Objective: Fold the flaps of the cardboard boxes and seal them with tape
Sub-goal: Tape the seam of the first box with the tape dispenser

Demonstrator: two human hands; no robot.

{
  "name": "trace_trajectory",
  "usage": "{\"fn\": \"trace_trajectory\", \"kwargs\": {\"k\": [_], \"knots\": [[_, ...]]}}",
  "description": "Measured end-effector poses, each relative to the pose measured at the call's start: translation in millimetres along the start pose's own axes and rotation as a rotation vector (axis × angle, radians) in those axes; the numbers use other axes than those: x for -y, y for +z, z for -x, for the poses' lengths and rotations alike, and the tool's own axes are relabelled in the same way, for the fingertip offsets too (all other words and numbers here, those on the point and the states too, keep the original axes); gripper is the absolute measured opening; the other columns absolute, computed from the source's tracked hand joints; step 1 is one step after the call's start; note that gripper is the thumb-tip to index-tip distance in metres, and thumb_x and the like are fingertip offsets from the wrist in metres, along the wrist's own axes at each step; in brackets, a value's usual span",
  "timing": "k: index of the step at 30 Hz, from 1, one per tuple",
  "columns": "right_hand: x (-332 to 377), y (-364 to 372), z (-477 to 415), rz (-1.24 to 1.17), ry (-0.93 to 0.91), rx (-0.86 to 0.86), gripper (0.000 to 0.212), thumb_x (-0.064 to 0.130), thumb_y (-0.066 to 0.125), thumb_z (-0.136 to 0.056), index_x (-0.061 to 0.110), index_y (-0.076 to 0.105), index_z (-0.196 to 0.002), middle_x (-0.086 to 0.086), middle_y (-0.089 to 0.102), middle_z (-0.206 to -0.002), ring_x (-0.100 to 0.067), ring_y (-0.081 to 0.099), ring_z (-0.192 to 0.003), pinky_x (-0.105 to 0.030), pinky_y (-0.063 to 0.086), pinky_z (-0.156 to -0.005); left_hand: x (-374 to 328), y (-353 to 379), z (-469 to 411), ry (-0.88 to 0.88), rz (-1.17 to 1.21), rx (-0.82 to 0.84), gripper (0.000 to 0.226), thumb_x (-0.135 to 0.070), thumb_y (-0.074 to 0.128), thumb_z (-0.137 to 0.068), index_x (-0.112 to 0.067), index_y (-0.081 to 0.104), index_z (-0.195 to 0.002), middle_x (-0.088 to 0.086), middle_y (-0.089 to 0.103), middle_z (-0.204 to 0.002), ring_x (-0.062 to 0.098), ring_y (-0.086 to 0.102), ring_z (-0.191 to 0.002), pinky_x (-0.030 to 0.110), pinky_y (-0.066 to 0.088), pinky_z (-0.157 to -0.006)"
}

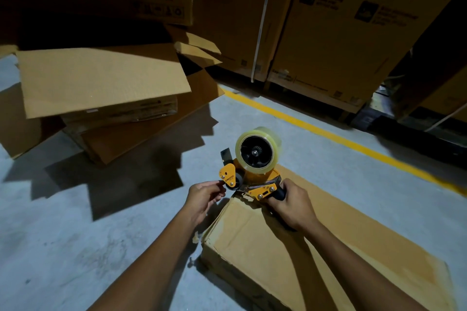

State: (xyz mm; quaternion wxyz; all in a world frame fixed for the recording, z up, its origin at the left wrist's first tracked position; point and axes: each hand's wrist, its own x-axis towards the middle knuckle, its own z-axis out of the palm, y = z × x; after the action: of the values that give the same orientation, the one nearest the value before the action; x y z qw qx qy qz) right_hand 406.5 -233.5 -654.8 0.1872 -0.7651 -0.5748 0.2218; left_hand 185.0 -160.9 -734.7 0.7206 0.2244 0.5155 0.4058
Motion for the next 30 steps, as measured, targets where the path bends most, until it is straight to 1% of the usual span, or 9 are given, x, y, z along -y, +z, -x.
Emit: {"fn": "trace_trajectory", "kwargs": {"k": [4,8,10,13,16,20,23,27,30], "knots": [[-3,1,3,0.023,-0.02,0.009,0.033,0.038,0.073,-0.085,0.019,0.046,-0.085,0.002,0.057,-0.078,-0.018,0.051,-0.071,-0.03,0.034,-0.054,19,4,11,0.02,-0.155,0.016,0.018,0.012,0.057,-0.087,0.009,0.074,-0.089,0.017,0.062,-0.062,0.016,0.053,-0.048,0.02,0.045,-0.045],[-2,-2,-3,0.049,0.002,0.077,0.031,0.038,0.074,-0.083,0.018,0.052,-0.093,0.0,0.062,-0.087,-0.021,0.058,-0.079,-0.035,0.043,-0.062,23,3,17,0.172,-0.496,0.085,0.03,0.001,0.062,-0.09,-0.014,0.078,-0.071,0.004,0.074,-0.08,0.022,0.066,-0.078,0.026,0.05,-0.069],[1,-7,-9,0.071,0.005,0.148,0.033,0.034,0.075,-0.081,0.016,0.057,-0.102,-0.002,0.065,-0.094,-0.02,0.06,-0.085,-0.038,0.05,-0.072,17,0,22,0.215,-0.672,0.135,0.035,-0.01,0.056,-0.095,-0.022,0.072,-0.066,0.001,0.066,-0.088,0.018,0.061,-0.087,0.028,0.045,-0.074],[8,-13,-15,0.109,0.009,0.231,0.033,0.031,0.075,-0.082,0.013,0.059,-0.104,-0.004,0.065,-0.096,-0.022,0.061,-0.09,-0.039,0.051,-0.08,16,7,33,0.281,-0.779,0.235,0.014,-0.029,0.052,-0.097,-0.027,0.066,-0.095,-0.004,0.053,-0.113,0.016,0.053,-0.109,0.026,0.041,-0.086],[10,-11,-14,0.118,0.002,0.254,0.031,0.032,0.073,-0.084,0.01,0.062,-0.104,-0.007,0.068,-0.096,-0.024,0.063,-0.088,-0.041,0.054,-0.079,24,13,37,0.28,-0.802,0.313,0.034,-0.027,0.055,-0.1,-0.024,0.053,-0.134,-0.009,0.054,-0.132,0.012,0.052,-0.12,0.033,0.042,-0.103],[9,-10,-7,0.046,-0.023,0.29,0.019,0.029,0.072,-0.087,0.013,0.066,-0.096,-0.006,0.071,-0.09,-0.024,0.066,-0.084,-0.042,0.053,-0.076,25,9,29,0.233,-0.86,0.353,0.028,-0.03,0.054,-0.101,-0.022,0.056,-0.128,0.0,0.063,-0.125,0.016,0.058,-0.112,0.044,0.046,-0.102],[11,-12,-2,-0.011,-0.03,0.331,0.01,0.025,0.07,-0.084,0.017,0.067,-0.087,-0.003,0.073,-0.081,-0.023,0.069,-0.078,-0.043,0.057,-0.074,24,6,24,0.224,-0.843,0.363,0.033,-0.033,0.054,-0.099,-0.025,0.057,-0.131,-0.002,0.062,-0.13,0.016,0.056,-0.117,0.046,0.043,-0.106],[12,-11,3,-0.045,-0.011,0.33,0.015,0.021,0.068,-0.09,0.011,0.067,-0.079,-0.007,0.072,-0.069,-0.024,0.068,-0.061,-0.041,0.057,-0.063,23,3,18,0.208,-0.828,0.389,0.04,-0.038,0.053,-0.096,-0.027,0.055,-0.135,-0.004,0.059,-0.135,0.017,0.054,-0.123,0.048,0.04,-0.11],[10,-10,2,0.007,-0.065,0.279,0.017,0.034,0.071,-0.088,0.018,0.07,-0.081,-0.002,0.071,-0.073,-0.019,0.065,-0.066,-0.04,0.052,-0.063,22,2,18,0.181,-0.827,0.382,0.043,-0.043,0.054,-0.094,-0.027,0.056,-0.134,-0.003,0.061,-0.132,0.018,0.056,-0.121,0.048,0.041,-0.11]]}}
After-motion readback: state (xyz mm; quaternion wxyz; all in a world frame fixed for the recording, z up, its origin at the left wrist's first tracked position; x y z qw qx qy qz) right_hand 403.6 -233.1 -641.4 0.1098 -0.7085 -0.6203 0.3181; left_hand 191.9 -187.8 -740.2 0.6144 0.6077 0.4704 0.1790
